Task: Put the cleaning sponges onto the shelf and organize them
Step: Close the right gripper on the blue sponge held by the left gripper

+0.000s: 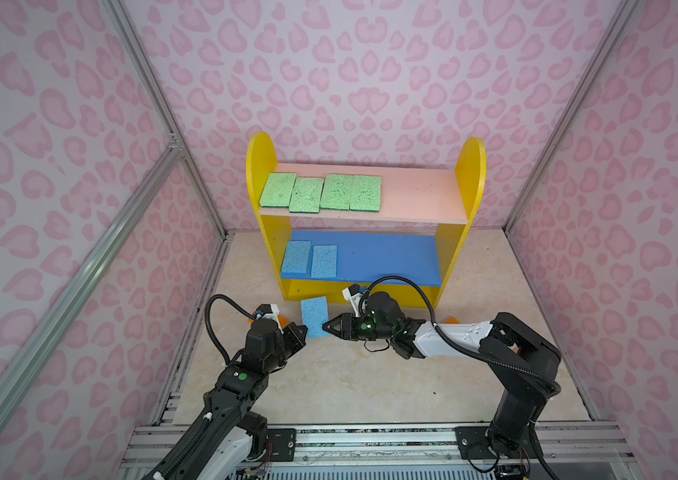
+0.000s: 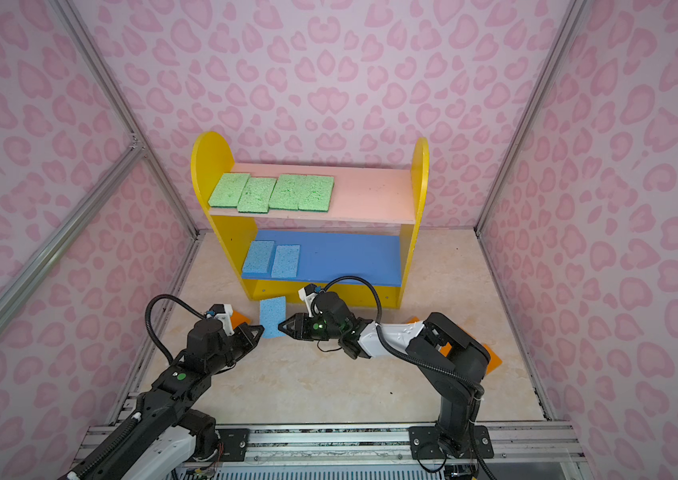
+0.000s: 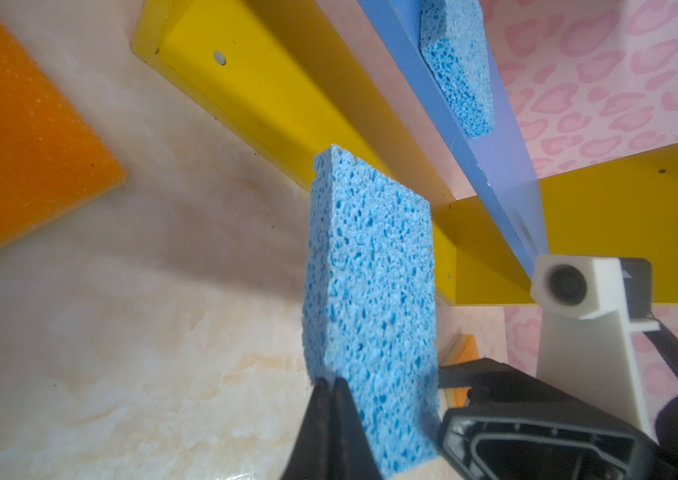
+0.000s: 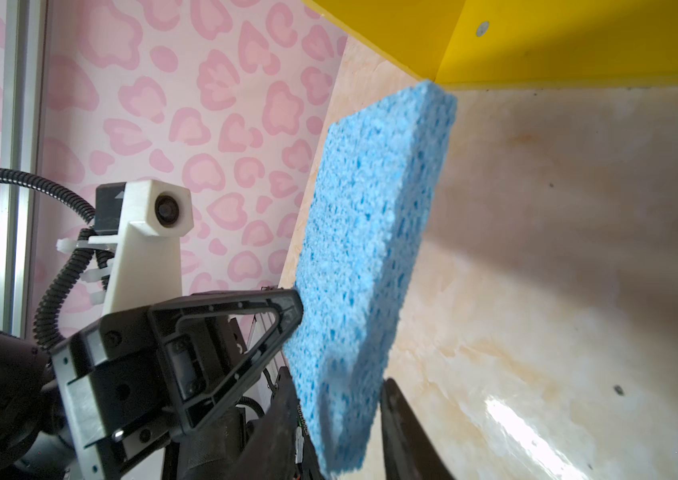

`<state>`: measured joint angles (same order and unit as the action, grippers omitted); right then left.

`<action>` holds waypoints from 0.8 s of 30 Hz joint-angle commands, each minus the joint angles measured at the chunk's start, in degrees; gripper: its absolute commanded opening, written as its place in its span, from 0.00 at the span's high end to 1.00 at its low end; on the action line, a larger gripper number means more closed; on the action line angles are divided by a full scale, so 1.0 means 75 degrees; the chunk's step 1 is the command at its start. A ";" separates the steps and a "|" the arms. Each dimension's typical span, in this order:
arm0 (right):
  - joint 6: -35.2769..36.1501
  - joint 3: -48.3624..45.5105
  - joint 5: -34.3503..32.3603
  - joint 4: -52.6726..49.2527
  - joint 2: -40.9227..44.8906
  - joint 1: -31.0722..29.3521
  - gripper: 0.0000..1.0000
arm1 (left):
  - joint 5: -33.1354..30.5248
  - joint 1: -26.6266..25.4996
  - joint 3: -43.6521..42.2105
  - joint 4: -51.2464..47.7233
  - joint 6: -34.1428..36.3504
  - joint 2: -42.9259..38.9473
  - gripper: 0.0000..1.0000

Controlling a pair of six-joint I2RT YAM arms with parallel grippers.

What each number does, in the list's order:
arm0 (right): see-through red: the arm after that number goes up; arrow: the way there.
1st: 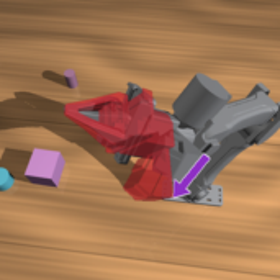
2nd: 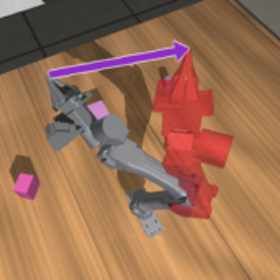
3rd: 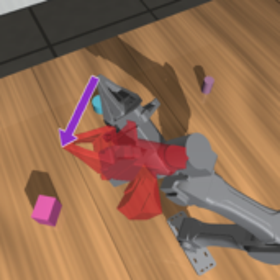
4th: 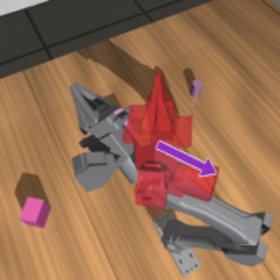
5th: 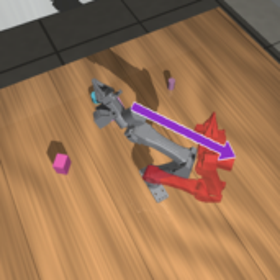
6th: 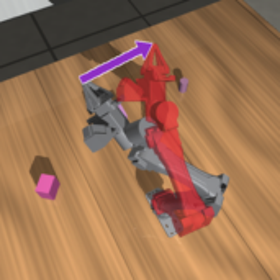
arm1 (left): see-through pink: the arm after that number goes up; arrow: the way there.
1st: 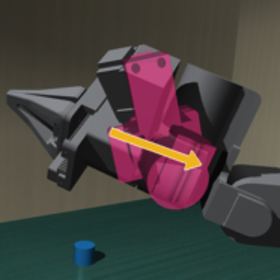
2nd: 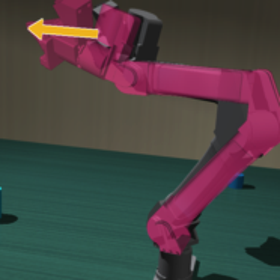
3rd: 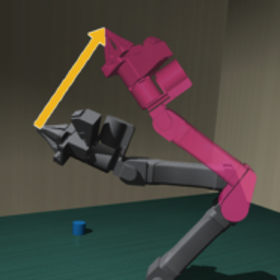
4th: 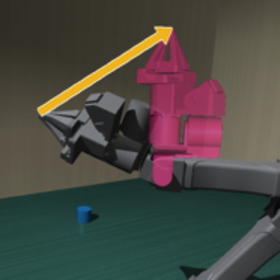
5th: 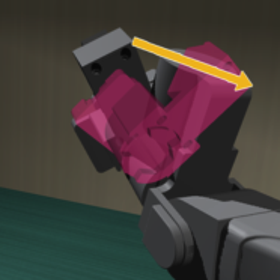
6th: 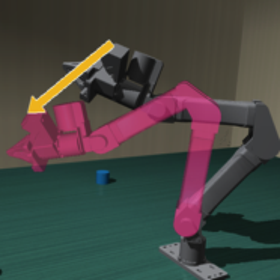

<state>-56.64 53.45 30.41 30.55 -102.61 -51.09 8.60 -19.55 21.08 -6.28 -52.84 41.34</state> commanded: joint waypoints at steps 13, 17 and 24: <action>0.0364 0.0027 -0.0157 -0.0301 0.0344 -0.0002 0.89 | -0.0309 0.0017 0.0204 -0.0475 0.0404 -0.0553 0.62; 0.0582 0.0025 -0.0222 -0.0564 0.0575 0.0011 0.90 | -0.0483 0.0017 0.0312 -0.0875 0.0578 -0.0775 0.02; 0.0752 -0.0301 -0.0185 -0.0793 0.1256 0.0209 0.90 | -0.0701 0.0005 0.0373 -0.1292 0.0775 -0.1045 0.02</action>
<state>-52.38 52.36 29.54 25.30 -94.45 -50.04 4.54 -19.55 23.40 -14.48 -48.36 34.11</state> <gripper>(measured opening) 0.101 0.979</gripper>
